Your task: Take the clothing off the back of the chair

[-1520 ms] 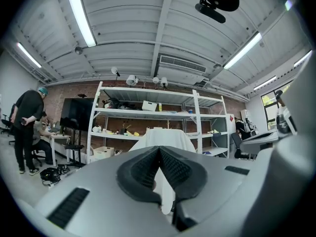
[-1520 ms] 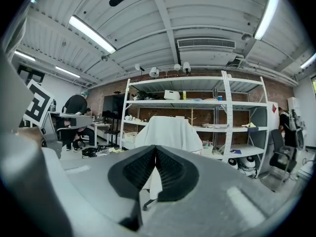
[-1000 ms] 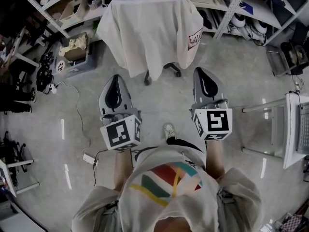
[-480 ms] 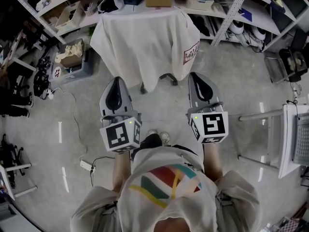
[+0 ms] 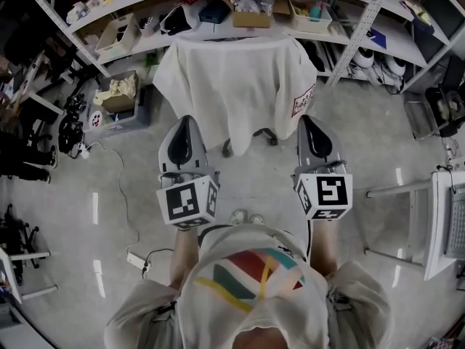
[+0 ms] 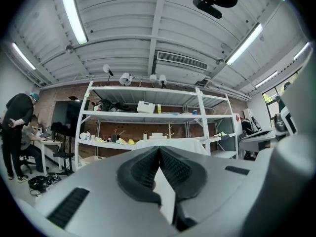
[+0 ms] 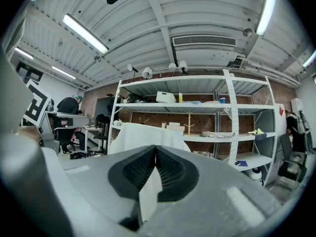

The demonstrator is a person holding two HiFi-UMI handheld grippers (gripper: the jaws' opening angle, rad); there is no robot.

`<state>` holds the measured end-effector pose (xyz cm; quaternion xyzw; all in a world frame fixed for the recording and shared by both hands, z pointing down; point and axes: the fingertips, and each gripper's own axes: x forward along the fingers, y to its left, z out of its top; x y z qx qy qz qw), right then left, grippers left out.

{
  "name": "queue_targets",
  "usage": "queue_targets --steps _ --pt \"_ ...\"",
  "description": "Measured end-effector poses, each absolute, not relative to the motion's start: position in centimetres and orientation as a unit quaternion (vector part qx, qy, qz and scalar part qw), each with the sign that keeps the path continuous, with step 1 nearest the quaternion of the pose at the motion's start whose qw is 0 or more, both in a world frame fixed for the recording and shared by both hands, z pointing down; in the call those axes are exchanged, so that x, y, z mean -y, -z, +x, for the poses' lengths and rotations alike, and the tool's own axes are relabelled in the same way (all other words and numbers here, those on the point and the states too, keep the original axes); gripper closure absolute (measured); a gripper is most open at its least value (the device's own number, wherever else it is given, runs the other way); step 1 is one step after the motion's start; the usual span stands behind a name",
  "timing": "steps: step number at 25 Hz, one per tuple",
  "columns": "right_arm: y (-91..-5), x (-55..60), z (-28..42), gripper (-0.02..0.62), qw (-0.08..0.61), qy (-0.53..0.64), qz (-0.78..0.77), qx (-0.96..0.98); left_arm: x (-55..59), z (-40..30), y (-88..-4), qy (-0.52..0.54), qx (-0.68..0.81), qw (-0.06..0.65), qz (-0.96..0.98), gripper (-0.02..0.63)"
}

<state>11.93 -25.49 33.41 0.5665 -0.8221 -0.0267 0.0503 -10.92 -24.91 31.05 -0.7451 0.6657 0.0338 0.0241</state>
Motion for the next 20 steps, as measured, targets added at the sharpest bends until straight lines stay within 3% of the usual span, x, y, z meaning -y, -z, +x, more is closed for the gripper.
queue_targets --steps 20 --pt "-31.8 29.0 8.8 0.589 0.045 0.038 0.565 0.823 29.0 -14.7 -30.7 -0.028 -0.642 0.023 -0.766 0.592"
